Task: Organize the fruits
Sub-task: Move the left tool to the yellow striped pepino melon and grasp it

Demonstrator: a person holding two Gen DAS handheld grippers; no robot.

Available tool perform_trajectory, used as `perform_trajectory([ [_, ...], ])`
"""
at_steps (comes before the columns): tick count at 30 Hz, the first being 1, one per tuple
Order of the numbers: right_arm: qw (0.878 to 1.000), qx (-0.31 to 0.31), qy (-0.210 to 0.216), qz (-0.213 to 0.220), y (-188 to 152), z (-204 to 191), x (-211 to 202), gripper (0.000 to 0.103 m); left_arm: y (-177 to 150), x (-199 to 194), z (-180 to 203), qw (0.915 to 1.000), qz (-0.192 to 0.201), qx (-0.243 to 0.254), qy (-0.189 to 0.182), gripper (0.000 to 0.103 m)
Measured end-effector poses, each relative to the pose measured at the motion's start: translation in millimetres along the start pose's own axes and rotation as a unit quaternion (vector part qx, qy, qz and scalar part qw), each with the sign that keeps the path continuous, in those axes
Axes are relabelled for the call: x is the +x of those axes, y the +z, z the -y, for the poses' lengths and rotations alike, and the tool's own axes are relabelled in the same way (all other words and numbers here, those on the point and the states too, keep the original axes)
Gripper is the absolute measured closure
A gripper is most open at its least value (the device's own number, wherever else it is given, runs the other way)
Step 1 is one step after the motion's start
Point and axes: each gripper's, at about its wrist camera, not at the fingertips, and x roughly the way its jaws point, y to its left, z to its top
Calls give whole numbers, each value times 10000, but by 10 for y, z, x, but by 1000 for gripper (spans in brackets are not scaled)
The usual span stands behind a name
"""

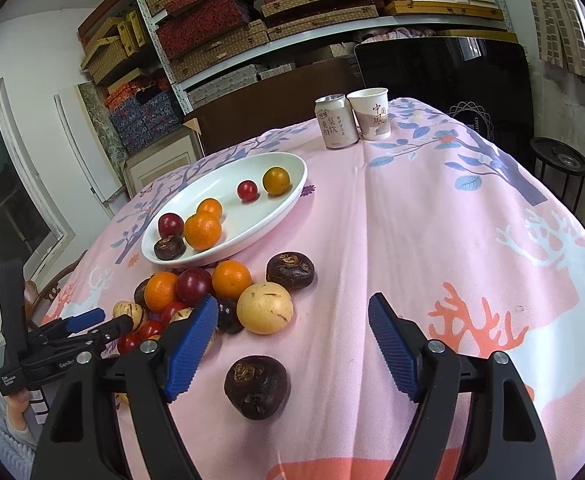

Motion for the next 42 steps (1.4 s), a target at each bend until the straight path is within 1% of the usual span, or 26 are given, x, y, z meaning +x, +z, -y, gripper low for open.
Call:
perform_trajectory([
  [1, 10000, 3, -2, -4, 0, 2, 3, 24, 7, -2, 28, 10000, 9, 60, -71, 39],
  [3, 10000, -6, -12, -15, -1, 3, 11, 24, 25, 16, 73, 9997, 3, 126, -199, 53],
  [5, 10000, -25, -26, -36, -5, 0, 24, 24, 38, 43, 100, 9992, -34, 134, -377, 55],
  [8, 10000, -29, -27, -39, -6, 0, 29, 24, 31, 42, 120, 9990, -34, 197, -409, 55],
  [11, 10000, -22, -25, -45, -6, -1, 30, 24, 9, 20, 69, 9982, -93, 70, -582, 55],
  [13, 10000, -25, -6, -59, -8, -5, 34, 24, -6, -2, 19, 9981, -93, -25, -614, 58],
  [14, 10000, -35, 4, -70, -10, -7, 37, 24, -14, -9, -7, 9983, -100, -58, -575, 63],
  [18, 9999, -120, 50, -105, -20, -33, 46, 24, -21, -10, -82, 9970, -160, -235, -723, 63],
  [22, 9998, -158, 52, -112, -32, -48, 44, 24, -63, -32, -41, 9979, -117, -113, -624, 63],
  [25, 9998, -133, 53, -130, -39, -51, 49, 24, -81, -16, -83, 9969, -188, -287, -702, 60],
  [27, 9998, -125, 58, -138, -43, -54, 48, 24, -91, -20, -147, 9946, -270, -474, -878, 57],
  [29, 9998, -127, 65, -142, -45, -50, 50, 24, -110, -30, -206, 9930, -321, -575, -985, 57],
  [32, 9998, -134, 73, -144, -47, -54, 49, 24, -147, -94, -224, 9924, -273, -590, -1043, 63],
  [37, 9997, -167, 117, -155, -53, -51, 43, 24, -163, -128, -258, 9954, -204, -583, -737, 63],
  [38, 9995, -185, 144, -188, -60, -55, 42, 24, -160, -136, -249, 9967, -172, -523, -603, 63],
  [40, 9991, -245, 197, -284, -91, -75, 40, 24, -161, -156, -199, 9991, -85, -336, -225, 63],
  [42, 9978, -465, 217, -426, -174, -152, 28, 24, -158, -156, -187, 9995, -74, -259, -139, 63],
])
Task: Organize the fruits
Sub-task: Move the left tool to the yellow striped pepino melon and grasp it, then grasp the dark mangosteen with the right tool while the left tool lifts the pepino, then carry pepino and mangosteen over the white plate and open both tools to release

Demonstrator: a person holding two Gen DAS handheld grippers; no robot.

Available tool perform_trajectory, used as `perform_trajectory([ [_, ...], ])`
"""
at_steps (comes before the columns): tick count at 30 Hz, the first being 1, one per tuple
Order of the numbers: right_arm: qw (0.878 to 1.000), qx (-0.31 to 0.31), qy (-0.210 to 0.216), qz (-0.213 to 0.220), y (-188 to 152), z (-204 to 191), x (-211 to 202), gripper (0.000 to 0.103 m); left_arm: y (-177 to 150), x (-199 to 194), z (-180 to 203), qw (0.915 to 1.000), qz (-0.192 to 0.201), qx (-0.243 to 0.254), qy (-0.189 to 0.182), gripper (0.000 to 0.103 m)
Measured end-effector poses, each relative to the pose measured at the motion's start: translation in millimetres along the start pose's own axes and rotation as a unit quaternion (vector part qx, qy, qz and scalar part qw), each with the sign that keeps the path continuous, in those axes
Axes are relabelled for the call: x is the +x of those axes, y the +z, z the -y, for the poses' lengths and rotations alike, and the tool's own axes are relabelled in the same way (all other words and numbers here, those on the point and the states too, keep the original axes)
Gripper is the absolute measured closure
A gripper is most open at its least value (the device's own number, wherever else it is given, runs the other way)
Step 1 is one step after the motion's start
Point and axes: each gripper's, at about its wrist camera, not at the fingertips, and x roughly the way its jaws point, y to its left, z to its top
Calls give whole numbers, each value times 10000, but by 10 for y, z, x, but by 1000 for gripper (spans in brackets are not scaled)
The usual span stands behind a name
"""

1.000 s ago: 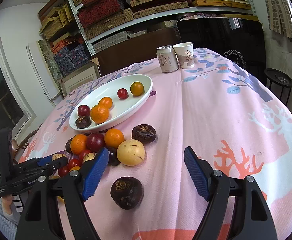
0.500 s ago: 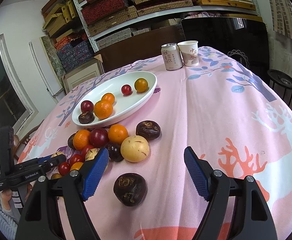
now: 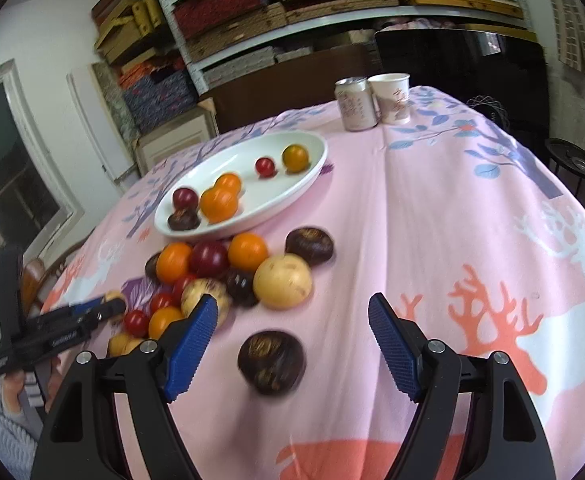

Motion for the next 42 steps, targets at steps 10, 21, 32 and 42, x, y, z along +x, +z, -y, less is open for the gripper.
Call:
perform_trajectory([
  [10, 9961, -447, -205, -732, -119, -149, 228, 52, -11, 116, -17, 9998, -206, 23, 36, 64],
  [21, 9940, -704, -287, -788, -141, -246, 286, 60, 5, 155, -83, 9997, -157, -138, -87, 63],
  [32, 9995, -257, -39, -179, -53, -89, 51, 60, 79, -84, -17, 9994, 327, -110, -23, 64],
  [42, 9981, -210, 48, 585, 954, -218, -145, 61, 1012, -278, 142, 9957, 895, -67, -209, 64],
])
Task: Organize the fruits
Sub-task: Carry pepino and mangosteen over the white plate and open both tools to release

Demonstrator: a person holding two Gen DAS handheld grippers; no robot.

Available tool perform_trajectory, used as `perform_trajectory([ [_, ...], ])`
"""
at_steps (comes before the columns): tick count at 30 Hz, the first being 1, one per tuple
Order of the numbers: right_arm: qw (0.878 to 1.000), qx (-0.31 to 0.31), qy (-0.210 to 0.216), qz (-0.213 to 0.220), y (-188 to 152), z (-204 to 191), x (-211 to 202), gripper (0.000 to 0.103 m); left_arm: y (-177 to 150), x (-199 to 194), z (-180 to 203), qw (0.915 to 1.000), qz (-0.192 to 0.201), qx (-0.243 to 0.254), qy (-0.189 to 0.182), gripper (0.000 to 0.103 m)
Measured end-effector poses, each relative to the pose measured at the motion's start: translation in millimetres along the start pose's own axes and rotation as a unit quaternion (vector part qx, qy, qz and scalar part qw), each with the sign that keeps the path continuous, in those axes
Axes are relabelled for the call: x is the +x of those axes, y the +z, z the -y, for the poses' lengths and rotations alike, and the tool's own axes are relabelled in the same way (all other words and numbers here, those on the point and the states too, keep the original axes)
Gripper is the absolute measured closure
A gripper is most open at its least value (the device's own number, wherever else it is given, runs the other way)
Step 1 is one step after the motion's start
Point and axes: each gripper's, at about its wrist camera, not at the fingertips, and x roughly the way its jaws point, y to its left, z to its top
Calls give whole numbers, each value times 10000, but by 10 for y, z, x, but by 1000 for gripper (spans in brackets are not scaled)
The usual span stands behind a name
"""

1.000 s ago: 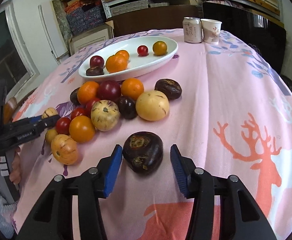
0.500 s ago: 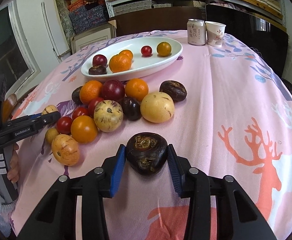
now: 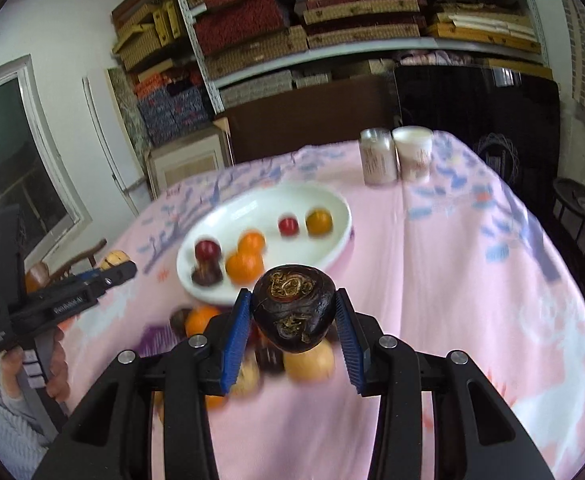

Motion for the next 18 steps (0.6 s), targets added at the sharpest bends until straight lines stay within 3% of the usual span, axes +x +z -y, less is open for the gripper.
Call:
perform_trajectory([
  [5, 9999, 49, 69, -68, 309, -85, 494, 60, 383, 459, 48, 9999, -52, -94, -34, 64],
  [10, 9984, -230, -162, -491, 281, -125, 1060, 60, 538, 1116, 11, 9987, -486, -166, 3, 64],
  [14, 9976, -339, -215, -566, 213, -87, 1204, 59, 501, 1432, -60, 9968, -738, -287, -129, 63],
  [16, 9984, -209, -128, -518, 219, -32, 1191, 53, 471, 1510, -108, 9959, -801, -362, -229, 60],
  [18, 9990, -93, -96, -424, 213, -17, 1144, 45, 473, 1498, -145, 9961, -747, -408, -215, 46],
])
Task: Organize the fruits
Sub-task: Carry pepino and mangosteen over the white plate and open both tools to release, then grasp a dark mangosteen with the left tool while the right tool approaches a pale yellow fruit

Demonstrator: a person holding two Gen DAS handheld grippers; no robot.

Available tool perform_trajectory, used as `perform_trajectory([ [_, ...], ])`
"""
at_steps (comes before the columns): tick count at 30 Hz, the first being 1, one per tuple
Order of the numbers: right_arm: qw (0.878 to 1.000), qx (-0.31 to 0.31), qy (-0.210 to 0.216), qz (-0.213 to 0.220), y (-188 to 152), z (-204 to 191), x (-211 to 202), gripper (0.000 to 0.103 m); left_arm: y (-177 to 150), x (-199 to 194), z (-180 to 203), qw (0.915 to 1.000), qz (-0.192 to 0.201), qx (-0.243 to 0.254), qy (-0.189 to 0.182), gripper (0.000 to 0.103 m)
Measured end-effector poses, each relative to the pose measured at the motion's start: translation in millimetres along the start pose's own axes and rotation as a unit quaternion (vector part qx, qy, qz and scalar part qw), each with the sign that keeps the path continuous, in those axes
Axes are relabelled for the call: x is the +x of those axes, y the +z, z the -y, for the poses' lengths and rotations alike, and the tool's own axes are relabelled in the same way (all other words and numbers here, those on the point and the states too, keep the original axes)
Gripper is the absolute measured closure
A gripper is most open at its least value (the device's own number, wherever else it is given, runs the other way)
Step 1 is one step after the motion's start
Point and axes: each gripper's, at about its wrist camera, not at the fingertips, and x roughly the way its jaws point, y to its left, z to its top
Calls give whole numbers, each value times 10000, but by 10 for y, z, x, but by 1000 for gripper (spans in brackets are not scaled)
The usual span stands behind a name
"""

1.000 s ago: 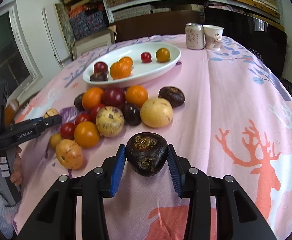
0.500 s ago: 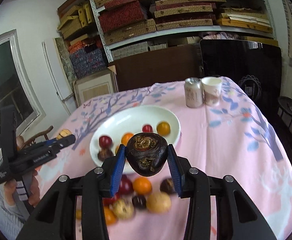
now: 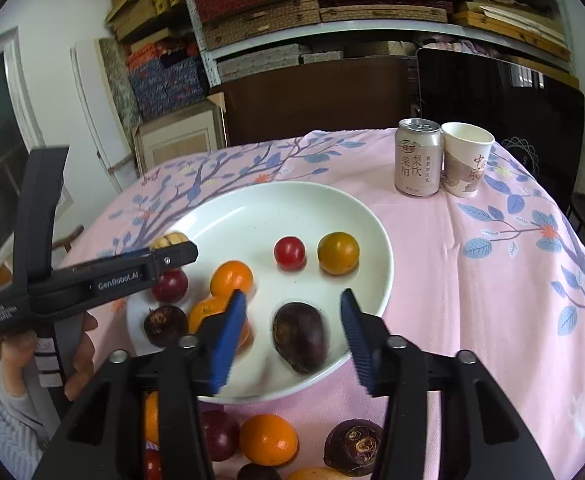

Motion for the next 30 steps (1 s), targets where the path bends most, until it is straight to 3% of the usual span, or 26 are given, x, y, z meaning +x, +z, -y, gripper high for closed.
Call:
perform_trajectory([
  [5, 9996, 94, -15, 275, 7, 28, -176, 44, 39, -178, -15, 9997, 226, -117, -35, 36],
  [9, 9980, 223, -51, 591, -23, 86, -396, 32, 1, -428, 1, 9985, 457, -175, 266, 22],
  [14, 9967, 378, -128, 701, -231, 169, -613, 31, -424, -909, -48, 9955, 789, -90, 523, 9],
  [20, 9959, 429, -291, 748, -588, 203, -876, 23, -1091, -1158, -223, 9960, 540, -162, 691, 8],
  [22, 9944, 506, -315, 875, -685, 224, -971, 13, -1238, -1162, -221, 9959, 467, -116, 765, 8],
  [30, 9920, 633, -485, 978, -769, 291, -1047, 11, -1390, -1070, 23, 9931, 450, 502, 958, 8],
])
